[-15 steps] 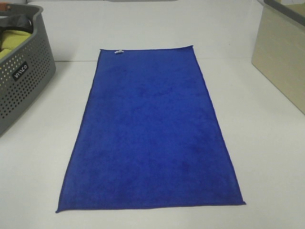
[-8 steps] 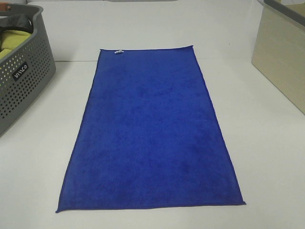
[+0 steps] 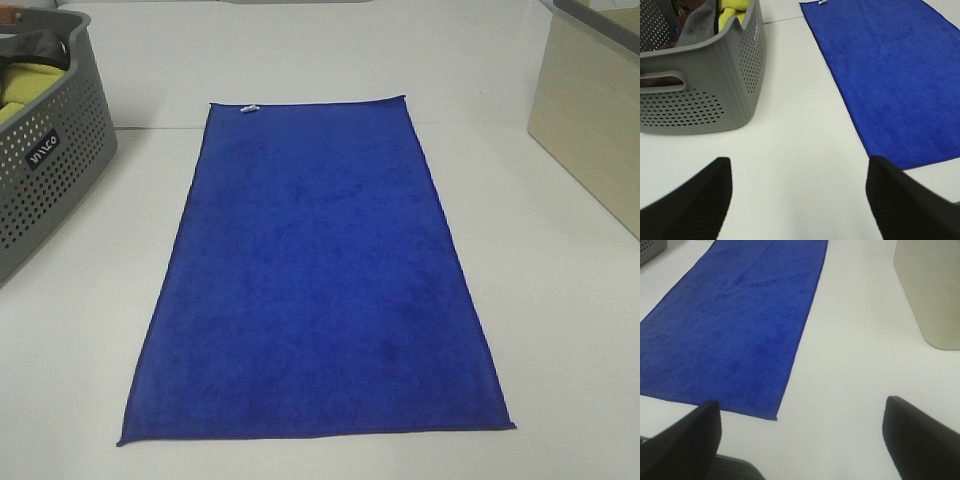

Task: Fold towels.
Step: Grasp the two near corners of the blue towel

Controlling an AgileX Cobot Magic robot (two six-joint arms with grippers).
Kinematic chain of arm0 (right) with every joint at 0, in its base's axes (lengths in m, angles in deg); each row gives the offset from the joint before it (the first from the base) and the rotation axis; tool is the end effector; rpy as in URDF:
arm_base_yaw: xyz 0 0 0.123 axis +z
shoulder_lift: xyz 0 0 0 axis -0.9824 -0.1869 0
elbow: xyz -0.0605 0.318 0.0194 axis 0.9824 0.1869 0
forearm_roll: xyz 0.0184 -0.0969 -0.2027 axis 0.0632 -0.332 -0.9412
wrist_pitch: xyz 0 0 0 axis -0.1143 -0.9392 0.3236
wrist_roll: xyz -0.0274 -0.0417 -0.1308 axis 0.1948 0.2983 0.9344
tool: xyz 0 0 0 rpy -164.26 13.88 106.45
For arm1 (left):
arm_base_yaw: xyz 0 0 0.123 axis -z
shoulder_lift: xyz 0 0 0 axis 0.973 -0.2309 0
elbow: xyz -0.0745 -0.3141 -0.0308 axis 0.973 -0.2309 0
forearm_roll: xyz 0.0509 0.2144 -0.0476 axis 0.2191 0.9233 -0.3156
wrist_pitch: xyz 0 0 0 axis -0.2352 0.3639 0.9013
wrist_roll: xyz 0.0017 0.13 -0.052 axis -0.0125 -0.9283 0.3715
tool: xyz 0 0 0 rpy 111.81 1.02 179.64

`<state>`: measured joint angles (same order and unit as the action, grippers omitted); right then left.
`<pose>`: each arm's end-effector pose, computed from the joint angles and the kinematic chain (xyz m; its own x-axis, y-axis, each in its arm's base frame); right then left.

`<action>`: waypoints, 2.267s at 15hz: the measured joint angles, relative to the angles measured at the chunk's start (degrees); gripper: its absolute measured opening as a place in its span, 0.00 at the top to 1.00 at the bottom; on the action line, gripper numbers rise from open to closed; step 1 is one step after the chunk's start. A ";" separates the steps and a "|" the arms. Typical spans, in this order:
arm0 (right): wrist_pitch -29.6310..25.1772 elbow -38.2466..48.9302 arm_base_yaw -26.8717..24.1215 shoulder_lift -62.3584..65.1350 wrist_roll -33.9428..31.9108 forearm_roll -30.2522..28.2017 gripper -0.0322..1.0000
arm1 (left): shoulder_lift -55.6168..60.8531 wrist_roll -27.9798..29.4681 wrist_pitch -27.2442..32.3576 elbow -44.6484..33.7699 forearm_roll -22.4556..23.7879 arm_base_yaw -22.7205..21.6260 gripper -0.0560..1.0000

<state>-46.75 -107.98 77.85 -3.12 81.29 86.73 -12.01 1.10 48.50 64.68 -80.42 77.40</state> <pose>-0.0282 0.0294 0.2462 -0.4191 -0.1226 -0.8996 -0.2187 0.9753 -0.0310 -0.0264 -0.0181 0.2450 -0.4214 0.1340 -0.8969 0.1868 0.9806 0.0587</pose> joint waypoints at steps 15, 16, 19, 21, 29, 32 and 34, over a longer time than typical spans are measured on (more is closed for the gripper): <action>3.21 -0.17 0.00 -0.29 -7.79 -3.21 0.19 | -1.78 0.06 -6.53 0.74 -9.00 0.00 0.27; 5.16 -0.40 0.00 -1.43 -9.28 -3.04 0.21 | -3.32 0.06 -8.25 0.74 -11.34 0.00 0.27; 10.26 -1.38 0.00 -10.49 -13.75 -0.29 0.23 | -10.31 0.06 -13.12 0.74 -18.33 0.00 0.27; 11.23 -2.92 0.00 -19.31 -14.27 4.76 0.23 | -16.67 0.06 -13.29 0.74 -22.17 0.00 0.27; 11.46 -6.88 0.00 -55.00 -4.98 13.01 0.24 | -49.50 -0.17 -14.04 0.74 -28.42 0.00 0.27; 12.49 -6.88 0.00 -64.92 -3.32 13.01 0.29 | -61.99 -4.76 -17.53 0.74 -30.08 0.00 0.27; 14.67 -6.88 0.00 -69.84 -1.60 13.01 0.29 | -68.98 -9.11 -20.00 0.74 -34.26 0.00 0.27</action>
<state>-32.08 -114.86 77.85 -72.96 79.69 99.74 -80.99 -8.01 28.51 65.43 -114.68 77.40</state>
